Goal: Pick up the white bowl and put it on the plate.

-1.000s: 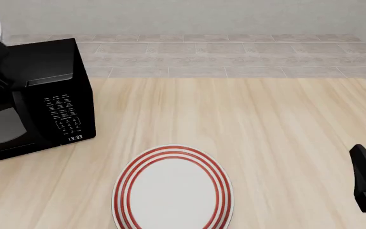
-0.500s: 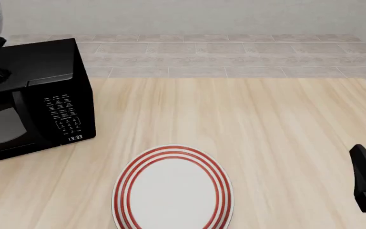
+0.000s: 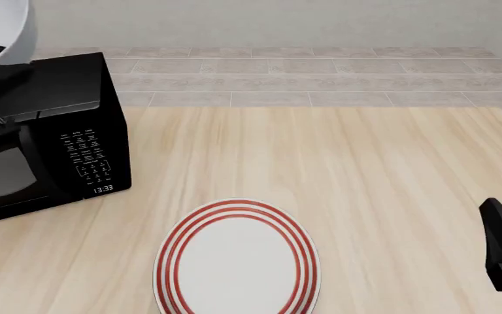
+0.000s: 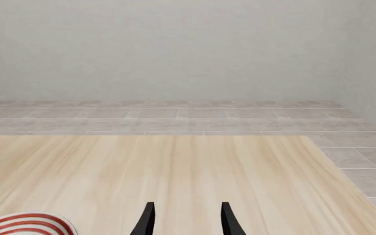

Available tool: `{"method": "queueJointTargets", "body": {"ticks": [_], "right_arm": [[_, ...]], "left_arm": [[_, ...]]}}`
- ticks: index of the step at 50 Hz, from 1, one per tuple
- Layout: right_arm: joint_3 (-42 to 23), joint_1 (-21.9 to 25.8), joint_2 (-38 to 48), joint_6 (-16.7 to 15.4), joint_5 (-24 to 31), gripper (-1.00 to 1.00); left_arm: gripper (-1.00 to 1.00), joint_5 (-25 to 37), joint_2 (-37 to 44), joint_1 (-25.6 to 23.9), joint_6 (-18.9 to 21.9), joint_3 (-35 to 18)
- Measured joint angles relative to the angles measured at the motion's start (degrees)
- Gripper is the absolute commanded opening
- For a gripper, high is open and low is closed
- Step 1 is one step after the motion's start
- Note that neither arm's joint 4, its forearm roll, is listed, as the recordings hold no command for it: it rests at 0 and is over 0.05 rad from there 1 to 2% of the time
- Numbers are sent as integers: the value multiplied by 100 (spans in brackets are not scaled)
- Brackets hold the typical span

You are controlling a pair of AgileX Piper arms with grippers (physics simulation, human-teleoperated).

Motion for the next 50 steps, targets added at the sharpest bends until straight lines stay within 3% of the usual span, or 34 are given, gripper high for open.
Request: {"method": "queueJointTargets", "body": {"ticks": [24, 50], "right_arm": [[0, -1, 0, 1, 0, 100], [0, 0, -1, 0, 0, 100]], "left_arm": [[-100, 575, -570, -1518, -710, 97], [-100, 988, -786, -2826, -1155, 70]]}}
